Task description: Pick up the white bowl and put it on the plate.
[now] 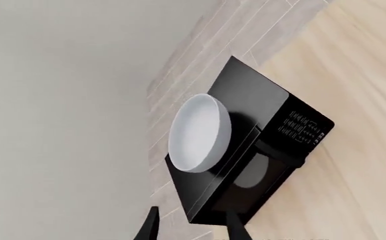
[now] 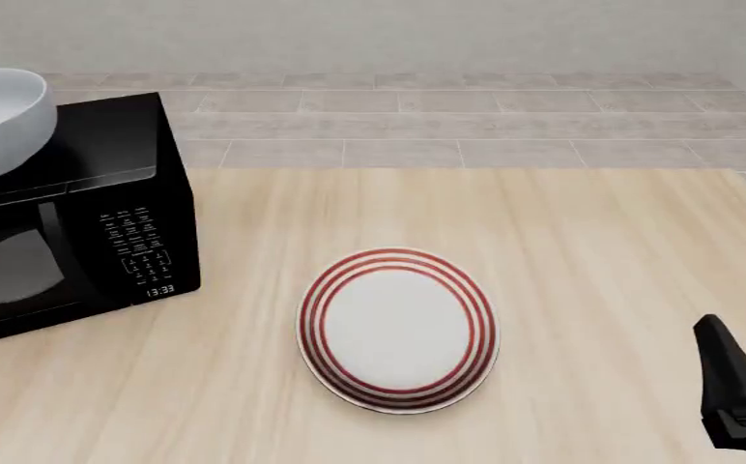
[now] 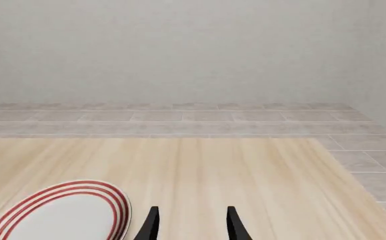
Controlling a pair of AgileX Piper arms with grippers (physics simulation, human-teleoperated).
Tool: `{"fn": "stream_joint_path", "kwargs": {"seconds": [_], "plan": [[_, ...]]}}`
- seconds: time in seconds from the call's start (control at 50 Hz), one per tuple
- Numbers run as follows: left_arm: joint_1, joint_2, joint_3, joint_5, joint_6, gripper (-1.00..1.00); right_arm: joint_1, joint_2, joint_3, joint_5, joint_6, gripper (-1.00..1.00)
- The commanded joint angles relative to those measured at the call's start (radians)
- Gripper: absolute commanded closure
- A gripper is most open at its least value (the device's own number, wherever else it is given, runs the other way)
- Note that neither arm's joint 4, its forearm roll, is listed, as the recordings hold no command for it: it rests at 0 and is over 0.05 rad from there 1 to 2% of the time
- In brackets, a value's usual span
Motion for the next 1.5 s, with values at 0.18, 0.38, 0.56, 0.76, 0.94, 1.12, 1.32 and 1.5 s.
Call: {"fn": "stream_joint_path", "kwargs": {"seconds": [0.18, 0.38, 0.56, 0.76, 0.94, 1.12, 1.32, 1.5], "plan": [[0.031, 0.24, -0.329, 0.063, 0.024, -1.0, -0.002, -0.004, 0.001, 0.004, -0.002, -1.0], [-0.018, 0.313, -0.341, -0.016, 0.001, -1.0, -0.002, -0.004, 0.001, 0.004, -0.002, -1.0], [-0.058, 0.32, -0.27, -0.07, -0.028, -1.0, -0.002, -0.005, 0.001, 0.004, -0.002, -1.0], [-0.073, 0.319, -0.175, -0.125, -0.038, -1.0, -0.002, -0.004, 0.001, 0.004, -0.002, -1.0], [-0.089, 0.322, -0.113, -0.161, -0.055, -1.0, -0.002, -0.004, 0.001, 0.004, -0.002, -1.0], [-0.082, 0.328, -0.053, -0.201, -0.059, -1.0, -0.002, -0.004, 0.001, 0.004, -0.002, -1.0], [-0.073, 0.335, 0.012, -0.244, -0.058, -1.0, -0.002, -0.004, 0.001, 0.004, -0.002, -1.0], [-0.053, 0.362, 0.035, -0.278, -0.066, -1.0, -0.002, -0.004, 0.001, 0.004, -0.002, -1.0]]}}
